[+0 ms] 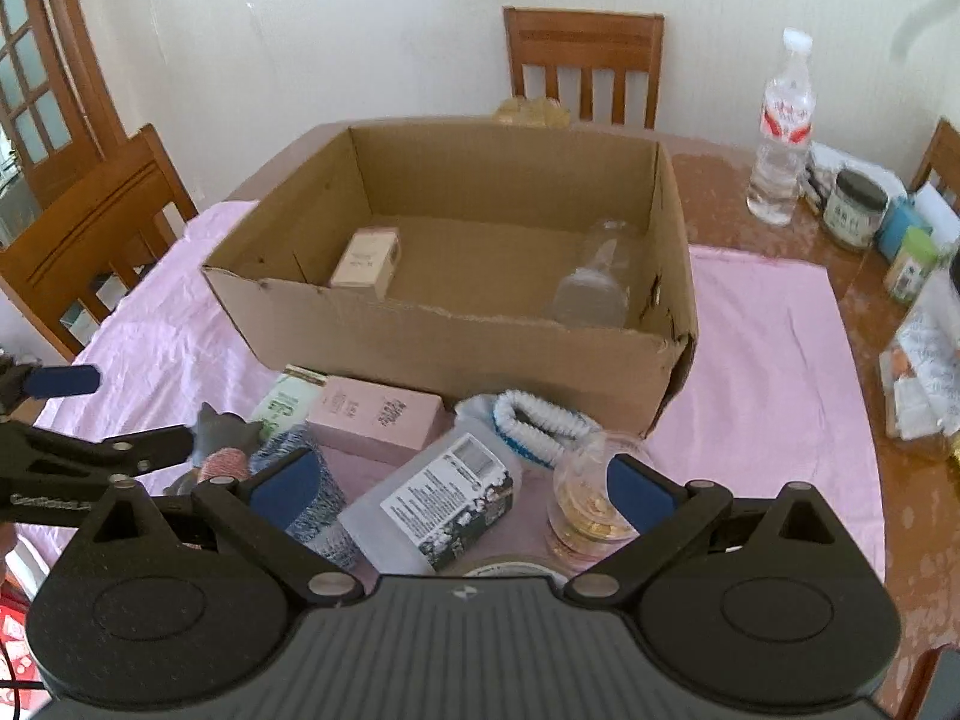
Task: Organize objects
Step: 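Grasp the red-labelled capsule bottle with the right tool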
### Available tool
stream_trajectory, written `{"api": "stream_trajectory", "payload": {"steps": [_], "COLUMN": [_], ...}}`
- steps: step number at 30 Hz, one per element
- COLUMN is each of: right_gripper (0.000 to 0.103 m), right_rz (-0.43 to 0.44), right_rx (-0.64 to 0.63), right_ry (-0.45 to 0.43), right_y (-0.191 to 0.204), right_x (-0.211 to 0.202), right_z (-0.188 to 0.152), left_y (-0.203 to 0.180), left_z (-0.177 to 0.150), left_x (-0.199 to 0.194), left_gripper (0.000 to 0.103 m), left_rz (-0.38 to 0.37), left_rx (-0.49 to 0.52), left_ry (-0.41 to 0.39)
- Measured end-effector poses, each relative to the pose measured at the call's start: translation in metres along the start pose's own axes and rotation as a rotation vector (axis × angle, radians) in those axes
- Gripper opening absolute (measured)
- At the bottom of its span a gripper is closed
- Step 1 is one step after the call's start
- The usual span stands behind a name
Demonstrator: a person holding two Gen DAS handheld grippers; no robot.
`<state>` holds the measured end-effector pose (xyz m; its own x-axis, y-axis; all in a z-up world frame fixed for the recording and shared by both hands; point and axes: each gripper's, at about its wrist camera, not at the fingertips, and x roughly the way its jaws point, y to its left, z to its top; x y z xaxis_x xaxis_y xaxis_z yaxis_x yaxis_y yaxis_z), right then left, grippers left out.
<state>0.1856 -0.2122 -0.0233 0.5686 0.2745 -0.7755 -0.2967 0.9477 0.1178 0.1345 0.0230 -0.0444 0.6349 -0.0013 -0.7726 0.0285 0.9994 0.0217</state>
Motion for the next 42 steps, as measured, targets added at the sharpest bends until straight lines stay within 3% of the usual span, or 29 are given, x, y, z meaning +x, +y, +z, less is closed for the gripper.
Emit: {"api": "stream_trajectory", "payload": {"steps": [7,15,24,34,42], "right_gripper": [0.103,0.103,0.103,0.103,0.103], "right_rz": [-0.065,-0.132,-0.122,-0.236,-0.263], "right_rx": [0.031,0.173,0.324,0.336,0.317], "right_ry": [0.015,0.086,0.132,0.188,0.227], "right_y": [-0.023,-0.070,-0.094,-0.095,-0.109], "right_x": [-0.001,0.006,0.024,0.054,0.061], "right_z": [-0.006,-0.031,-0.042,-0.036,-0.045], "left_y": [0.009,0.008,0.007,0.014,0.017], "left_z": [-0.008,-0.011,-0.015,-0.037,-0.060], "left_x": [0.003,0.004,-0.001,-0.005,-0.007], "left_gripper": [0.102,0.102,0.102,0.102,0.102], "left_rz": [0.017,0.003,-0.011,-0.033,-0.058], "left_rx": [-0.040,-0.036,-0.019,-0.030,0.022], "left_ry": [0.031,0.040,0.043,0.084,0.121]}}
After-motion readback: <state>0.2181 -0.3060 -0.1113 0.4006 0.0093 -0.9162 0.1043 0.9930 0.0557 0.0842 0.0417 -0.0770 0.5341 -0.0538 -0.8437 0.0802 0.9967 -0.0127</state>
